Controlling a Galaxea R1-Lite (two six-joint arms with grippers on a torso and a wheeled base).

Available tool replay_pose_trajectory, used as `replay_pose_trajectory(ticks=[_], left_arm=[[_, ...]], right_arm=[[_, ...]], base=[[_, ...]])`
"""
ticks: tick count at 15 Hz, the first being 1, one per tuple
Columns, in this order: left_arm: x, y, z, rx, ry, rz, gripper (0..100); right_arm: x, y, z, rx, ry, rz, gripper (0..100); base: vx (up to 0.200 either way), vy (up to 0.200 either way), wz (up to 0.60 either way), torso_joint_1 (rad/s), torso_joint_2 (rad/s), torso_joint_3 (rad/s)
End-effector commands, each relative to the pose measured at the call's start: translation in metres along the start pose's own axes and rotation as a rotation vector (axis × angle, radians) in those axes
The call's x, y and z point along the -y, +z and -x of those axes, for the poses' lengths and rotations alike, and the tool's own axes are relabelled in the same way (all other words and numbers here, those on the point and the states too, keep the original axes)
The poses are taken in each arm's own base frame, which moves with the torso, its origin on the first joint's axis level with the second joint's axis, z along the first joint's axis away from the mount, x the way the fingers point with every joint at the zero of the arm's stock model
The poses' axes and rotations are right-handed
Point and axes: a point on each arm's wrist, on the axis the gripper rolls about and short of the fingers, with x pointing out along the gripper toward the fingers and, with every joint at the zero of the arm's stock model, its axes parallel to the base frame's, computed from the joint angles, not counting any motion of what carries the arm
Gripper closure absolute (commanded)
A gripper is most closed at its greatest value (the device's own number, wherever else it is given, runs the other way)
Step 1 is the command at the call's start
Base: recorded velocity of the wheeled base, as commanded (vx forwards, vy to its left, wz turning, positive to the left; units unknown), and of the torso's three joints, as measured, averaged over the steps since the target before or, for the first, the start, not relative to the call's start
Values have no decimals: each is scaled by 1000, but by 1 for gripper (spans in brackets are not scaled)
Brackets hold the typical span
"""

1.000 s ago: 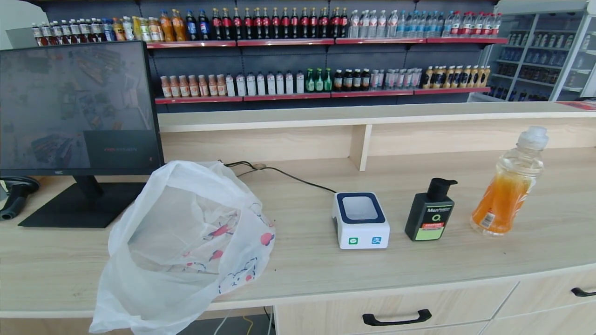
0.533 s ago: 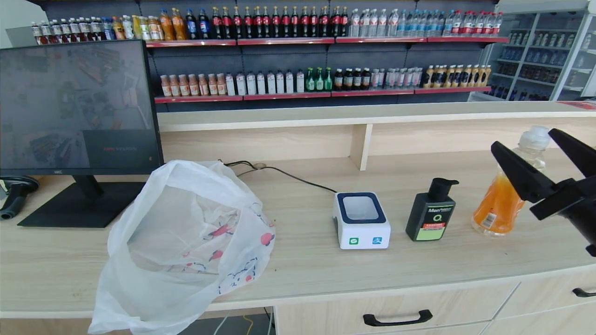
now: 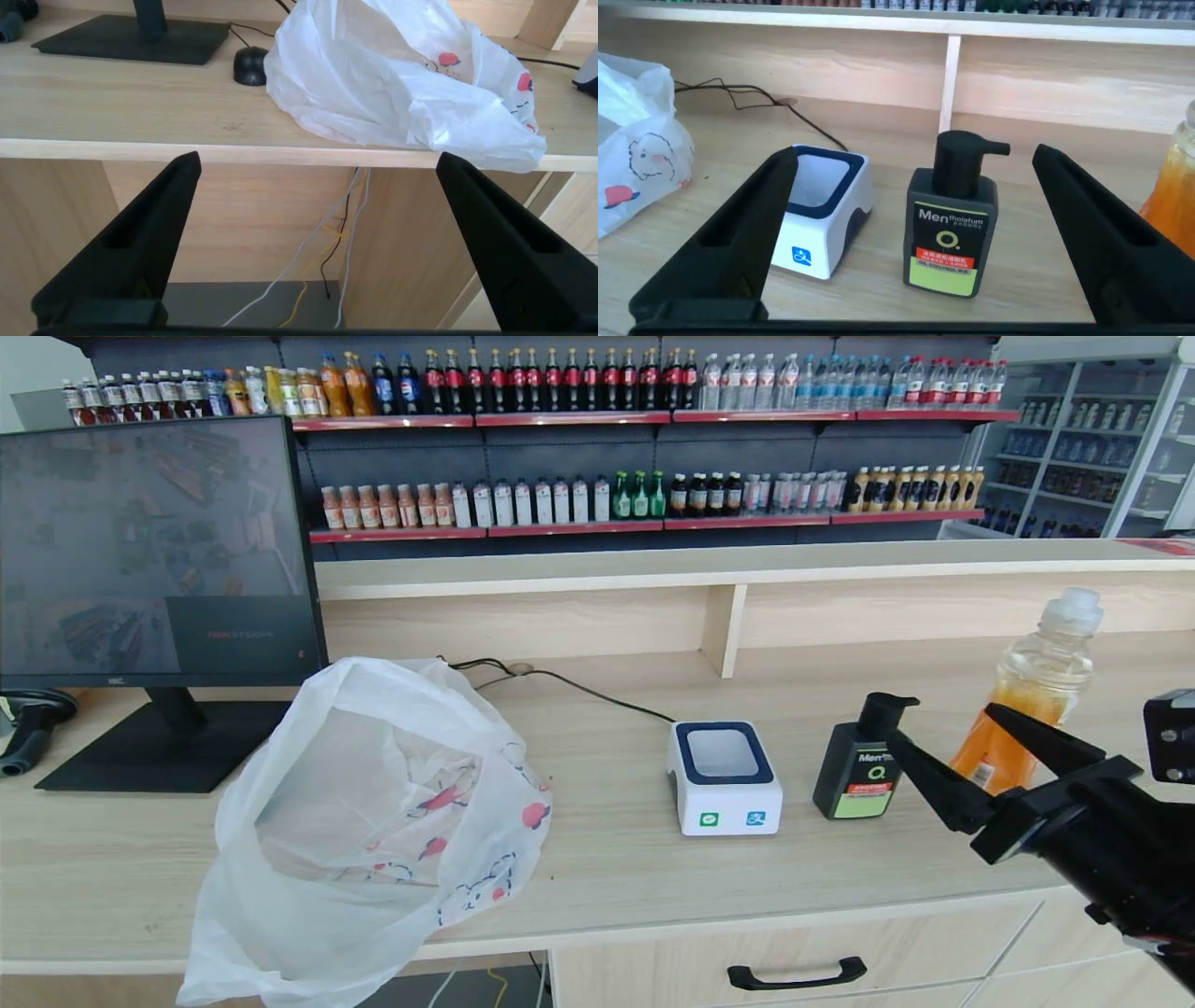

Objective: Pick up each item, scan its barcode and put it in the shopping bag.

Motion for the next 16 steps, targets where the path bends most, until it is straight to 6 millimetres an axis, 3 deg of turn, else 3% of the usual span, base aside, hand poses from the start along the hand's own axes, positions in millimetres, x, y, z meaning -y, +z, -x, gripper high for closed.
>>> replay_pose_trajectory(ticks=[1,3,8,16], left_arm=[[0,0,0,1,0,0,0],[0,0,0,1,0,0,0],[0,0,0,1,0,0,0],[0,0,0,1,0,0,0]], right_arm=[[-1,-11,7,-61,-8,-4,0],[-2,-19,14,-108,-4,-16,0],[-7,-30,-12,-141,16,-34,0],[-7,-39,-20,-180,15,-42,0]], base=[[0,0,0,0,0,0],[0,0,0,0,0,0],[0,0,0,0,0,0],[0,0,0,0,0,0]])
